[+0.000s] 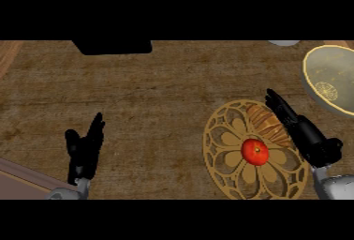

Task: Pick the tomato from the placemat and place it in the bowl

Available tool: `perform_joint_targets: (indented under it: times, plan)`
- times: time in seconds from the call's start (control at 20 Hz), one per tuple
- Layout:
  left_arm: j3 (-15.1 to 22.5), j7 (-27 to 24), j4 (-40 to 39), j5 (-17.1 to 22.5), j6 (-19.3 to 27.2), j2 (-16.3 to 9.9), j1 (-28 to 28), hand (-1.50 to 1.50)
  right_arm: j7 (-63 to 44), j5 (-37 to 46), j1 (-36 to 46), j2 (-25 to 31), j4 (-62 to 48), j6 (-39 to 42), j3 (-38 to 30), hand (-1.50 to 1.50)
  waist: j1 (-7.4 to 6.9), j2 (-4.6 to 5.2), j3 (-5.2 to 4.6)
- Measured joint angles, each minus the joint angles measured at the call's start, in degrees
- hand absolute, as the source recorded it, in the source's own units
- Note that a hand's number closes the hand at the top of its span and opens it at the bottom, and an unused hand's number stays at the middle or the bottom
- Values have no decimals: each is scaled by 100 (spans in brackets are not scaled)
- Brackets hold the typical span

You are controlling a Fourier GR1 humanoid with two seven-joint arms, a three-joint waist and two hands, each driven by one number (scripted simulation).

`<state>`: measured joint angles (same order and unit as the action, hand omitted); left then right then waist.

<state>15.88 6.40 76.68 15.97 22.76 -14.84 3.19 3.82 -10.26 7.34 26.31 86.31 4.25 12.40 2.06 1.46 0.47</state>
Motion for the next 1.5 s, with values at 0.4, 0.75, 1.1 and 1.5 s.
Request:
perform_joint_targets:
  times: [0.4, 0.75, 1.1, 1.5]
  plan:
    - [42, -378, 558, -328, -184, -182, 518, 0, -1149, 1374, -413, -339, 127, -1867, 189, -150, 24, -206, -98]
    - [-5, -531, 794, -317, -316, -254, 596, 0, -557, 2490, -1029, -1694, 844, -4584, 89, -150, 99, -242, -62]
    - [50, -538, 959, -368, -447, -248, 613, 0, -1194, 4761, -2071, -2358, 1943, -5713, 766, -150, -46, -192, -75]
    - [53, -519, 1118, -429, -529, -244, 516, 0, -3806, 6763, -2335, -2590, 3312, -4263, 662, -150, -160, -153, -73]
